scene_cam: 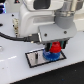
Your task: Insert the blue gear onto the right peg, followed by the red gear
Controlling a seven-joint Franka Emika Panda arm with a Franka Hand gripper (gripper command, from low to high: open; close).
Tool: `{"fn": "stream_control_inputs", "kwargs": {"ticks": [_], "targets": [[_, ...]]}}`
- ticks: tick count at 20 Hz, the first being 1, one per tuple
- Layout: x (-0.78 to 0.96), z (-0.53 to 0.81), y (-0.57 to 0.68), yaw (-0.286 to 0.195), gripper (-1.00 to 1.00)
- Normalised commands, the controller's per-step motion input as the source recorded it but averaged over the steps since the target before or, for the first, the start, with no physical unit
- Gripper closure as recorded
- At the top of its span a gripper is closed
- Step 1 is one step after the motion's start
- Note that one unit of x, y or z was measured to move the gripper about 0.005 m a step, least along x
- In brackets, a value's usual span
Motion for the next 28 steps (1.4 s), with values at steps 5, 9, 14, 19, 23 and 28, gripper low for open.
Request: {"fn": "stream_control_inputs", "kwargs": {"ticks": [5, 9, 14, 19, 23, 28], "targets": [[-0.01, 0.32, 0.00, 0.000, 1.00], [-0.03, 0.05, -0.09, 0.000, 1.00], [0.12, -0.10, -0.12, 0.000, 1.00], [0.11, -0.15, -0.11, 0.000, 1.00], [0.09, -0.25, -0.16, 0.000, 1.00], [0.15, -0.16, -0.08, 0.000, 1.00]]}}
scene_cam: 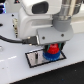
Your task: Insert the blue gear onto the right peg, followed by the red gear
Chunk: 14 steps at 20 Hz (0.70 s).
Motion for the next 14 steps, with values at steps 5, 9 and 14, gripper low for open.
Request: {"fn": "stream_control_inputs", "kwargs": {"ticks": [5, 9, 14], "targets": [[0.17, 0.07, 0.01, 0.000, 1.00], [0.09, -0.03, -0.01, 0.000, 1.00], [0.04, 0.15, 0.08, 0.000, -1.00]]}}
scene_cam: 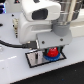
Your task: Insert the blue gear onto the right peg, followed by the red gear
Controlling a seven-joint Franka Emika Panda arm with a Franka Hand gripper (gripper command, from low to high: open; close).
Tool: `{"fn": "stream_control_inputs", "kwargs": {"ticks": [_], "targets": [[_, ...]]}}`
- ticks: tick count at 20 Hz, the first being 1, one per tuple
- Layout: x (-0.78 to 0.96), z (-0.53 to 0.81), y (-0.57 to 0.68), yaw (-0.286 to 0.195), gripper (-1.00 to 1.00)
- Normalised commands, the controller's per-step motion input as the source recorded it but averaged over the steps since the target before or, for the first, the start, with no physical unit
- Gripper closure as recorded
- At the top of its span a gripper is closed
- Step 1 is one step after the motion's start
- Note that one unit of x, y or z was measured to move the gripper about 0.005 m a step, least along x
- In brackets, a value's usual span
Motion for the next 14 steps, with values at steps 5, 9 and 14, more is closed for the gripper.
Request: {"fn": "stream_control_inputs", "kwargs": {"ticks": [5, 9, 14], "targets": [[0.03, 0.22, 0.02, 0.000, -1.00], [0.01, 0.43, 0.04, 0.000, -1.00], [0.00, 0.63, 0.09, 0.000, -1.00]]}}
